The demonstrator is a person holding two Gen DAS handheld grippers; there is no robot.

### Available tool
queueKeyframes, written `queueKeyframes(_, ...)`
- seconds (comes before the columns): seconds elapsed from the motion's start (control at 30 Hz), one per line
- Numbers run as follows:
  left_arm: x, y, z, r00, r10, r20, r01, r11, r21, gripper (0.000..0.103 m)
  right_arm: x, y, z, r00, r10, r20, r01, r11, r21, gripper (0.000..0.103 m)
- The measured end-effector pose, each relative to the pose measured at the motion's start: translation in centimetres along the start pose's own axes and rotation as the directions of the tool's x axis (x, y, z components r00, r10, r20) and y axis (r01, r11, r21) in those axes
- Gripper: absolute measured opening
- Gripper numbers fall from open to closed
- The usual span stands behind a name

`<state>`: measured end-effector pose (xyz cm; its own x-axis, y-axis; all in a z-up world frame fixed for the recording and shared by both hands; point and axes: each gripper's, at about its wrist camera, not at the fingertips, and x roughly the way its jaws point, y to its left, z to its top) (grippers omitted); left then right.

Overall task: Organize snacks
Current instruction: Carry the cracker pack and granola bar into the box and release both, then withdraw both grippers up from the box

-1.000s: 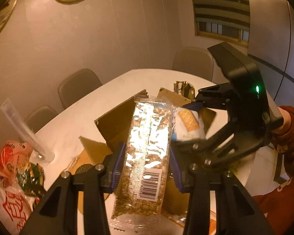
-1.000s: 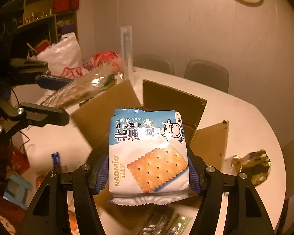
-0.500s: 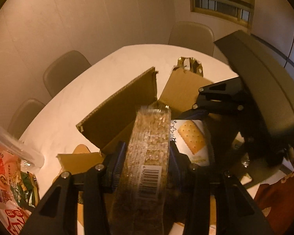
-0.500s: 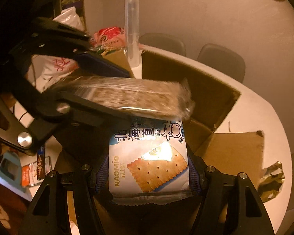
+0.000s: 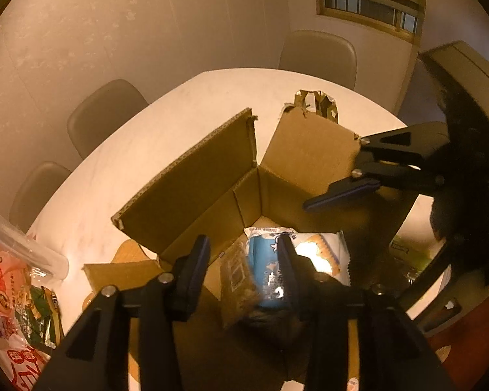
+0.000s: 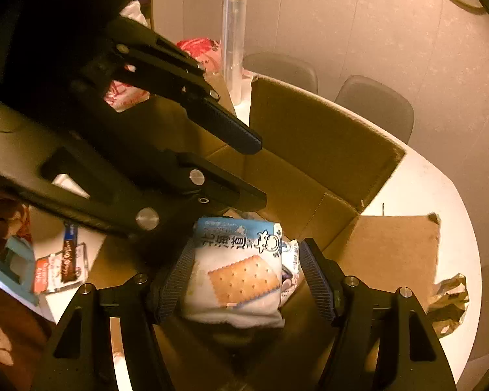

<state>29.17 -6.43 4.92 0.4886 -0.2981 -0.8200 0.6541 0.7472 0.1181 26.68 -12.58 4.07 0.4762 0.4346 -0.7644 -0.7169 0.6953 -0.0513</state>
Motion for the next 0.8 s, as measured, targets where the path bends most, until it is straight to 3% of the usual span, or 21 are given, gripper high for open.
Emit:
queueKeyframes(0.1,-1.3,-0.3,-0.4,1.0,0.012,0.026,-0.012,1.0,-0.004,0.056,-1.3,0.2,-0.5,1.0,-0.007,0.013,0.007,1.0,-0.003,0.068)
queueKeyframes(0.5,-9.0,-3.3,-2.1,0.986,0.043,0.159,-0.04,0.999,-0.024,0.081,-5.5,1.1,-1.0,0.996,-0.011,0.092,0.007,0.999,0.04,0.076)
queueKeyframes(0.57,-10.3,-4.1,-2.8,0.982,0.053,0.18,-0.048,0.998,-0.033,0.082,-6.3,1.6,-1.5,0.994,-0.027,0.106,0.022,0.999,0.047,0.084)
queueKeyframes(0.7,-12.6,-5.3,-4.5,0.973,0.054,0.225,-0.04,0.997,-0.067,0.088,-8.4,2.4,-2.5,0.988,-0.064,0.142,0.054,0.996,0.072,0.09)
queueKeyframes(0.8,-13.9,-6.4,-6.1,0.964,0.079,0.255,-0.057,0.994,-0.092,0.093,-9.9,3.2,-3.4,0.982,-0.091,0.167,0.076,0.993,0.094,0.099)
